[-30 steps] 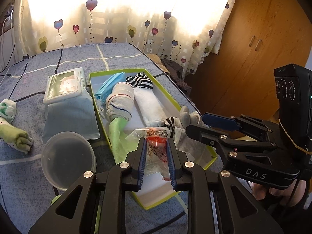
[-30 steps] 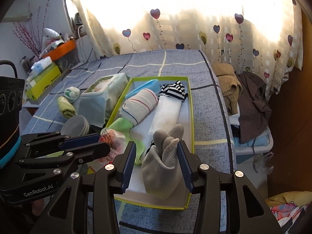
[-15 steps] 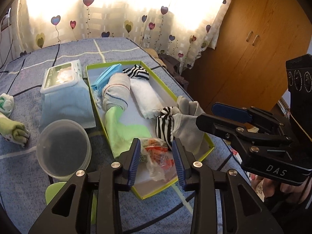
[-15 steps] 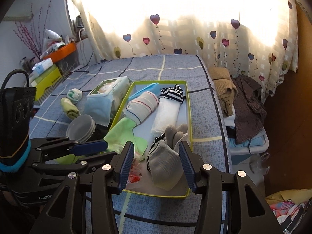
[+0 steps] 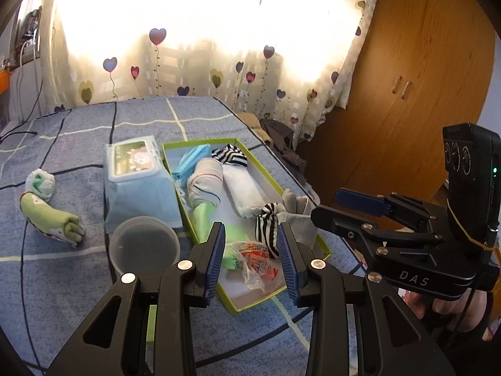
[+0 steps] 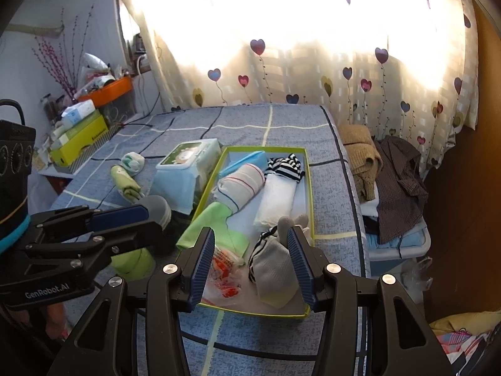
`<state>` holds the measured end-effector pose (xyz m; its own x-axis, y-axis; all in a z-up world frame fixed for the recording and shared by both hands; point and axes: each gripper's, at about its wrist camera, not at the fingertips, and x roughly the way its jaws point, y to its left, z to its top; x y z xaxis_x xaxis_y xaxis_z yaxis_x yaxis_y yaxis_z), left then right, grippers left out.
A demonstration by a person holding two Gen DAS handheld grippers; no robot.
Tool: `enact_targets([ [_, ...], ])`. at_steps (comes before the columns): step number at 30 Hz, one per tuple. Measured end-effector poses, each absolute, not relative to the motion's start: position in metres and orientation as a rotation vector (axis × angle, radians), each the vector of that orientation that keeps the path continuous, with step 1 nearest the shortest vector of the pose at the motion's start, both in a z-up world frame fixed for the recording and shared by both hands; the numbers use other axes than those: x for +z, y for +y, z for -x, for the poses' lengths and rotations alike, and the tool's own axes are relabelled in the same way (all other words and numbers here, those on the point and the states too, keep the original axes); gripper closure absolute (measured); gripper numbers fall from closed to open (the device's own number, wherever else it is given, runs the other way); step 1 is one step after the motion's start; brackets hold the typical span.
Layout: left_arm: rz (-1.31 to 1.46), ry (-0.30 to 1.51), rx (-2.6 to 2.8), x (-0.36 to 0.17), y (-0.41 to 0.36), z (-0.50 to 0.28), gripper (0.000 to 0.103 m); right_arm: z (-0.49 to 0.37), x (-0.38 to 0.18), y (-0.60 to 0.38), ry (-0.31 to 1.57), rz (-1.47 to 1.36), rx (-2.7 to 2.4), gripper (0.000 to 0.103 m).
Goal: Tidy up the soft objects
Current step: 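Withdraw both grippers from the tray back toward the pile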
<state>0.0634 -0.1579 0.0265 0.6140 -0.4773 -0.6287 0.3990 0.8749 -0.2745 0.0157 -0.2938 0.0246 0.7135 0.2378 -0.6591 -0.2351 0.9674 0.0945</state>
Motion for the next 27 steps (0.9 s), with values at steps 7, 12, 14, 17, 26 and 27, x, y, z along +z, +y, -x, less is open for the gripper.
enact_targets([
  [7, 0.122, 0.727, -0.473, 0.036, -0.144, -0.057, 0.067, -0.012, 0.032, -0.289, 0.711, 0.002, 0.276, 0.053],
  [12, 0.137, 0.715, -0.439, 0.04, -0.131, -0.056, 0.067, -0.011, 0.034, -0.285, 0.705, -0.007, 0.29, 0.053],
  [14, 0.143, 0.71, -0.425, 0.04, -0.125, -0.053, 0.067, -0.011, 0.036, -0.282, 0.701, -0.006, 0.296, 0.053],
  [17, 0.15, 0.702, -0.401, 0.042, -0.114, -0.052, 0.067, -0.011, 0.038, -0.275, 0.696, 0.003, 0.309, 0.053],
  [26, 0.184, 0.676, -0.28, 0.044, -0.068, -0.05, 0.067, -0.016, 0.046, -0.25, 0.674, 0.034, 0.362, 0.052],
  [27, 0.19, 0.676, -0.261, 0.043, -0.062, -0.051, 0.067, -0.017, 0.046, -0.246, 0.674, 0.038, 0.371, 0.051],
])
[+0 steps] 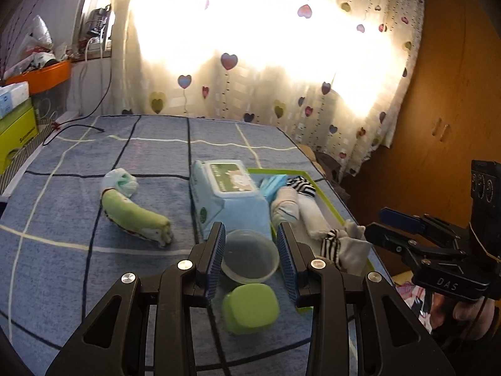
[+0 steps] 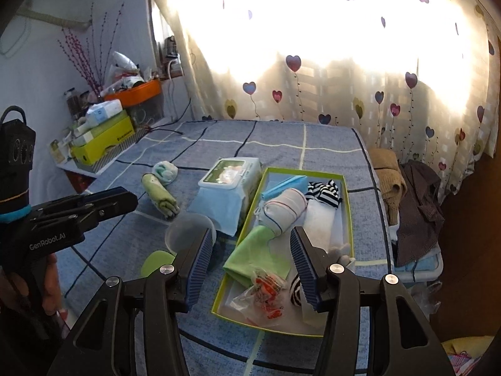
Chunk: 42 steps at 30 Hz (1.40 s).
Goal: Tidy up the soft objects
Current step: 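Withdraw both grippers from the tray back toward the pile, then grasp the green rolled sock with the right gripper while the left grasps the pale blue sock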
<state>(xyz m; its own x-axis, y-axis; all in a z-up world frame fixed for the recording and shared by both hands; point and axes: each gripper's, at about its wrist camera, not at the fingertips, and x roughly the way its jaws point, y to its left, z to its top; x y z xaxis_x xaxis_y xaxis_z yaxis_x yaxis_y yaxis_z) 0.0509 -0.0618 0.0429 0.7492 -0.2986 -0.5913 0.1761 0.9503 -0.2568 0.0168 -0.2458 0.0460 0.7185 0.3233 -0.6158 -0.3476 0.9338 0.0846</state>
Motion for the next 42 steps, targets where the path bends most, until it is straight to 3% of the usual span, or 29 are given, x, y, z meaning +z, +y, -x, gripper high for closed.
enact_targets([
  [21, 0.295, 0.727, -0.071, 0.007, 0.02, -0.067, 0.067, -0.043, 0.046, -0.195, 0.691, 0.109, 0.457, 0.05],
  [33, 0.311, 0.734, 0.001, 0.0, 0.065, -0.073, 0.067, -0.082, 0.044, -0.107, 0.72, 0.265, 0.649, 0.05],
  [42, 0.339, 0.729, 0.041, -0.006, 0.096, -0.072, 0.067, -0.133, 0.021, -0.036, 0.845, 0.448, 0.744, 0.05],
])
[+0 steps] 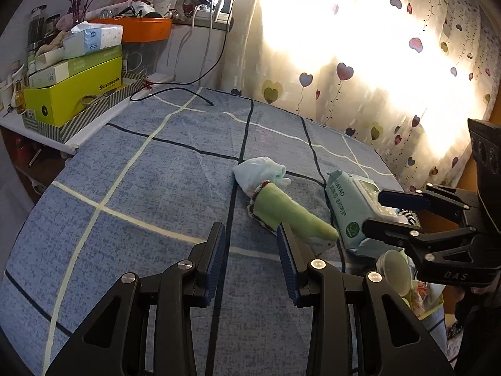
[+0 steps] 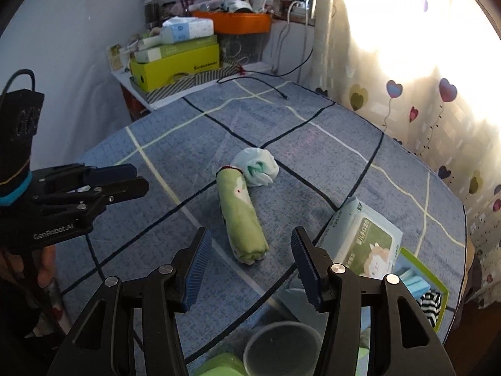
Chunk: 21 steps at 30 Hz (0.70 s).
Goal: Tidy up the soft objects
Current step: 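Grasp the green rolled sock with the right gripper while the left grasps the pale blue sock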
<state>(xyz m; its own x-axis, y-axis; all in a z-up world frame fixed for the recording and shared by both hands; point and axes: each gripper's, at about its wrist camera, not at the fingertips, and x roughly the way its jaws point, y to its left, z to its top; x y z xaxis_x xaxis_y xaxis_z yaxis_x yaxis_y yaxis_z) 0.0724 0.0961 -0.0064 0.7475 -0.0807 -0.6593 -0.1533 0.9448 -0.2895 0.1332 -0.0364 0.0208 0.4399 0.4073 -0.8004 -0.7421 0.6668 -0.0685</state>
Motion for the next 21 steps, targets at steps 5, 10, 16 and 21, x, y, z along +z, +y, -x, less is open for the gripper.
enact_targets([
  [5, 0.363, 0.733, 0.057, -0.011, 0.108, -0.073, 0.067, -0.157, -0.003, -0.003, 0.933, 0.531, 0.788, 0.05],
  [10, 0.362, 0.734, 0.062, -0.011, 0.112, -0.074, 0.067, -0.181, -0.036, 0.019, 1.041, 0.589, 0.782, 0.05],
  [16, 0.341, 0.732, 0.057, -0.006, 0.111, -0.081, 0.067, -0.19, -0.048, 0.022, 1.072, 0.585, 0.785, 0.082],
  [21, 0.318, 0.739, 0.032, -0.002, 0.105, -0.094, 0.067, -0.178, -0.024, 0.005, 1.005, 0.517, 0.798, 0.083],
])
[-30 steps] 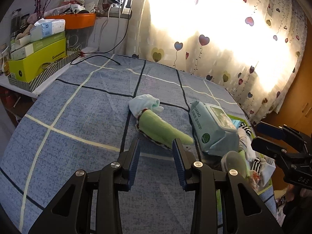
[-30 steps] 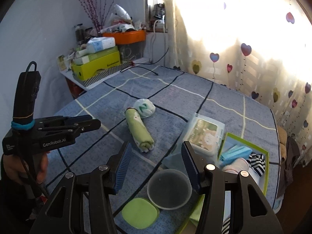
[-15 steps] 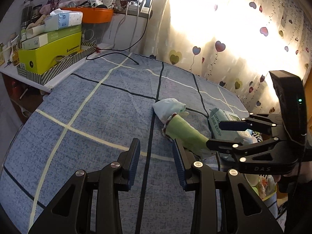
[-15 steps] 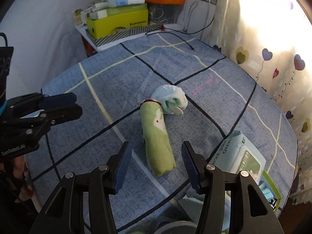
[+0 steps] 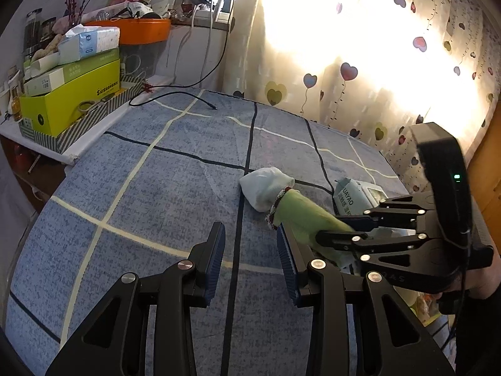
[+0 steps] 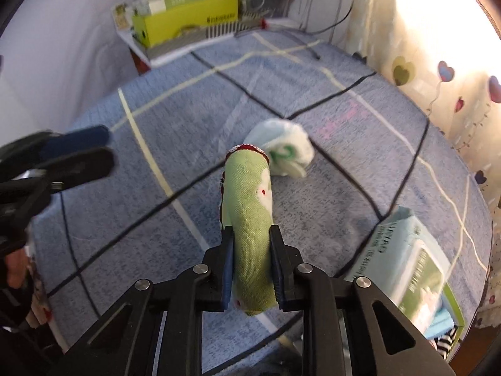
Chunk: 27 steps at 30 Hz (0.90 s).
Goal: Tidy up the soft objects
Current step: 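Grasp the green rolled sock with the right gripper while the left grasps the pale blue sock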
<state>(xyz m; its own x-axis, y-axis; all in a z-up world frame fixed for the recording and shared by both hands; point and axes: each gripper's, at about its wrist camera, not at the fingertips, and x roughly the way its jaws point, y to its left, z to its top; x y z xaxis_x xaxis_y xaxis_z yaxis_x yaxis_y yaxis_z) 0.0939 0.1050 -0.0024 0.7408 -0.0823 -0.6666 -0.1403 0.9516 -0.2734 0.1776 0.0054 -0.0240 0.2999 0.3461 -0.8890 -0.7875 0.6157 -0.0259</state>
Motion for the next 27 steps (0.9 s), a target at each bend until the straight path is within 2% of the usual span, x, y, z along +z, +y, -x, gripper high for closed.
enact_targets([
  [10, 0.272, 0.771, 0.008, -0.004, 0.094, -0.142, 0.067, -0.163, 0.034, -0.038, 0.861, 0.371, 0.762, 0.083],
  [12, 0.252, 0.777, 0.01, -0.007, 0.09, -0.155, 0.059, -0.162, 0.04, -0.046, 0.846, 0.351, 0.756, 0.083],
  [23, 0.161, 0.859, -0.002, -0.043, 0.071, -0.223, 0.058, -0.166, 0.044, -0.086, 0.843, 0.263, 0.703, 0.083],
  [27, 0.154, 0.89, 0.005, -0.058, 0.069, -0.238, 0.05, -0.165, 0.046, -0.095, 0.839, 0.25, 0.687, 0.083],
])
